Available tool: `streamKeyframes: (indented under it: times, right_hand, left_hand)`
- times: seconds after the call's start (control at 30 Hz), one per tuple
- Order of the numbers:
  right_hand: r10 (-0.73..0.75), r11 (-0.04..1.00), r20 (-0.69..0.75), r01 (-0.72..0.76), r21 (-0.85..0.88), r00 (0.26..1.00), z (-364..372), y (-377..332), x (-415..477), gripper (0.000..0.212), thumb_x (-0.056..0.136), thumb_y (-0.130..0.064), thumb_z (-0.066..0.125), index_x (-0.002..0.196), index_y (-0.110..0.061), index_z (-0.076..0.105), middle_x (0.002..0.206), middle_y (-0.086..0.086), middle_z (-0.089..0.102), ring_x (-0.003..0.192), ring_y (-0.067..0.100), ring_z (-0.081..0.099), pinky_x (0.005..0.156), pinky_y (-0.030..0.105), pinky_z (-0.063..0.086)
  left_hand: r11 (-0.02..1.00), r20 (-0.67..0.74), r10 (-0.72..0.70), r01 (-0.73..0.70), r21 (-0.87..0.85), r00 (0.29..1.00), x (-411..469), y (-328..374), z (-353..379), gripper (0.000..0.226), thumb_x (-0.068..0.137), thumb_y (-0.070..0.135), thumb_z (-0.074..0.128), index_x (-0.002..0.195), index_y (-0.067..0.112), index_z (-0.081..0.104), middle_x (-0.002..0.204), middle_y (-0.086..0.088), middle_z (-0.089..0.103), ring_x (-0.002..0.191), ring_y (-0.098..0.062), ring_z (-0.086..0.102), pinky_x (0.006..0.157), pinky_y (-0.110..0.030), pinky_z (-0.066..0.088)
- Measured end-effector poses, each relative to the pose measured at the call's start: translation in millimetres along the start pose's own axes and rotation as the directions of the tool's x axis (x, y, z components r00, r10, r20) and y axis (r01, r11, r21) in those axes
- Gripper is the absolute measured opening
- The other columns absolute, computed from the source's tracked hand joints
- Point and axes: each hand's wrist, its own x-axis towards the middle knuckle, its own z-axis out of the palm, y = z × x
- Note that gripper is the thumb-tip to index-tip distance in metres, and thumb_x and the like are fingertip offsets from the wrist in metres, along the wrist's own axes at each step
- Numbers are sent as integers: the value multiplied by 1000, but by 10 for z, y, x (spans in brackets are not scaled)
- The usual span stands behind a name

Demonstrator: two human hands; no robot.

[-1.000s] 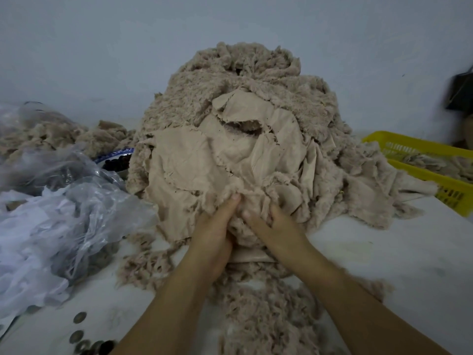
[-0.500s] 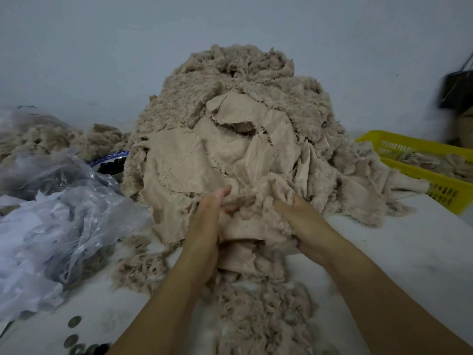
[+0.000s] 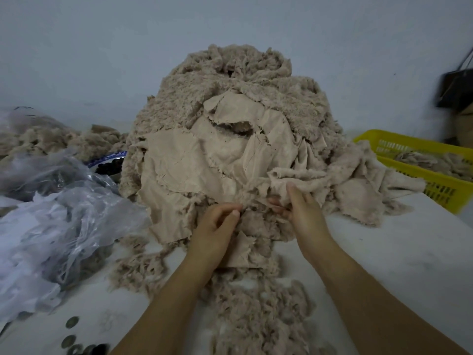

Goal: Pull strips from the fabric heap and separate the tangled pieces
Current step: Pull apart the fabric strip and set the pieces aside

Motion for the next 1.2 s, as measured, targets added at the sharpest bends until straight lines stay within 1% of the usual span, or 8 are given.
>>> streamKeyframes:
  times: [0.13, 0.3, 0.37, 0.47, 0.57, 0.67, 0.87, 1.2]
  right_hand:
    - [82, 995, 7, -82, -57, 997, -17, 21, 1, 32, 102, -39, 49, 120, -17, 63, 84, -4, 78, 84, 18, 74, 90, 42, 56]
    - [58, 958, 13, -52, -281, 998, 1, -60, -69, 29, 99, -39, 54, 85, -15, 64, 56, -6, 66, 55, 8, 60, 53, 22, 49]
    - [-40, 998, -33, 41, 42, 999, -99, -160, 19, 27, 100, -28, 51, 88, -9, 65, 75, 0, 72, 66, 11, 64, 55, 18, 49]
    - [-48, 748, -131, 123, 653, 990, -280, -324, 104, 67, 102, -55, 39, 145, -4, 39, 140, 6, 52, 121, 19, 60, 98, 29, 51]
    - [-84, 977, -78, 98, 190, 993, -110, -189, -22, 51, 102, -50, 44, 135, -13, 53, 129, 0, 60, 107, 9, 66, 98, 34, 51]
    - [-291, 837, 195, 348, -423, 937, 81, -39, -138, 22, 101, -41, 51, 118, -33, 62, 116, -23, 59, 108, -5, 57, 96, 27, 49]
    - [-317, 652, 327, 455, -607, 890, 157, -58, -175, 15, 96, -20, 56, 104, -9, 61, 106, -1, 56, 98, 12, 51, 83, 26, 40]
    - [-535, 603, 278, 591, -536, 798, 122, -119, -566, 23, 90, -17, 55, 111, -11, 58, 108, -6, 50, 94, 15, 52, 79, 26, 40]
  left_hand:
    - [983, 44, 98, -104, 152, 994, 31, -3, 56, 20, 101, 24, 56, 106, 41, 64, 119, 19, 57, 96, 13, 57, 78, -3, 44]
    - [908, 130, 153, -191, 373, 980, 178, 67, 158, 54, 101, 30, 52, 151, 36, 33, 142, 28, 27, 123, 8, 37, 103, -19, 31]
    - [914, 210, 108, -181, 364, 972, 275, 122, 201, 53, 100, 26, 52, 150, 33, 35, 142, 20, 42, 123, 1, 44, 99, -20, 37]
    - [898, 203, -40, -54, 437, 978, 336, 120, 274, 32, 99, 27, 55, 128, 14, 57, 114, -5, 66, 99, -14, 62, 71, -10, 43]
    - [903, 86, 80, -109, 416, 993, 279, 93, 342, 22, 99, 32, 57, 99, 11, 64, 95, -3, 64, 81, -10, 58, 62, -8, 40]
    - [901, 51, 264, -265, 342, 963, 163, 163, 355, 16, 101, 22, 53, 87, 23, 60, 88, 8, 56, 82, -6, 54, 68, -8, 39]
    - [890, -35, 333, -302, 343, 942, -10, 170, 268, 18, 100, 10, 55, 105, 28, 57, 98, 19, 51, 88, 17, 49, 75, -2, 37]
    - [981, -375, 169, -193, -27, 911, -275, 186, 198, 39, 91, 63, 42, 85, 26, 53, 87, -19, 63, 76, -28, 64, 65, -41, 56]
